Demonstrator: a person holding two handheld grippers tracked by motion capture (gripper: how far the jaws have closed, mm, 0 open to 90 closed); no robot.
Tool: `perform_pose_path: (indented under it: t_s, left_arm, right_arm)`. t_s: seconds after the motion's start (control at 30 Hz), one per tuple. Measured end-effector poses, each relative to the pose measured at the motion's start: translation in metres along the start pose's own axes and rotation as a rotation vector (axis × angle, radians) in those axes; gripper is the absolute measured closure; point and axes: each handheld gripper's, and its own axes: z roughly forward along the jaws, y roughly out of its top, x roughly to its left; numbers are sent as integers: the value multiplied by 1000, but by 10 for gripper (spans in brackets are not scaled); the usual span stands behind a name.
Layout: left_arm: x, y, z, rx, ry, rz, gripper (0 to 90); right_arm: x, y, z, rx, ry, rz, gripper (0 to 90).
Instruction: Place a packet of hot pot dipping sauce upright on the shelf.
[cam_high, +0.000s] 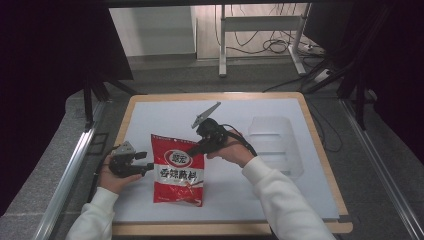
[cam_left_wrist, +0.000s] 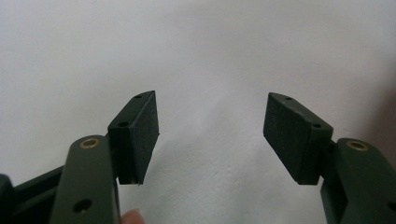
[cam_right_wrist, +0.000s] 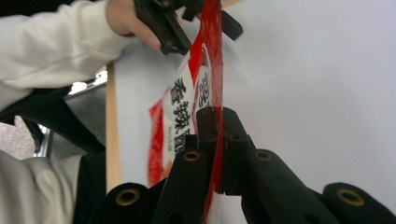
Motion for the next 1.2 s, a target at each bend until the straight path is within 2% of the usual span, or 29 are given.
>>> perform_pose_path:
  t_s: [0.03, 0.17, 0.37, 0.5, 0.6, 0.7, 0.73, 0.8, 0.93, 1.03, 1.13, 1.2]
  left_arm:
    - [0, 0, 1, -1, -5, 4, 354]
    - [-1, -1, 1, 3, -5, 1, 354]
    - [-2, -1, 3, 11, -6, 7, 354]
    - [-2, -1, 3, 12, -6, 7, 353]
    - [-3, -1, 4, 10, -14, 8, 350]
    - [-3, -1, 4, 14, -15, 14, 349]
    - [-3, -1, 4, 15, -15, 14, 349]
    - [-3, -1, 4, 16, -15, 15, 348]
    - [-4, -1, 5, 18, -16, 14, 348]
    - [-4, -1, 6, 21, -17, 15, 348]
    - [-4, -1, 7, 29, -19, 20, 347]
    - [-4, -1, 7, 28, -19, 19, 347]
  right_arm:
    - [2, 1, -4, -16, 17, 1, 885]
    - [7, 3, -10, -33, 33, -3, 885]
    - [17, 8, -21, -58, 63, -34, 886]
    - [23, 12, -29, -66, 47, -53, 886]
    - [24, 15, -41, -69, 14, -73, 886]
    - [23, 16, -48, -74, -4, -70, 886]
    - [21, 15, -58, -80, -27, -69, 886]
    - [20, 15, -61, -82, -33, -67, 886]
    - [19, 9, -83, -103, -64, -57, 886]
    - [20, 6, -89, -107, -73, -56, 886]
    - [21, 2, -103, -108, -106, -53, 886]
    - [21, 2, -106, -111, -113, -54, 886]
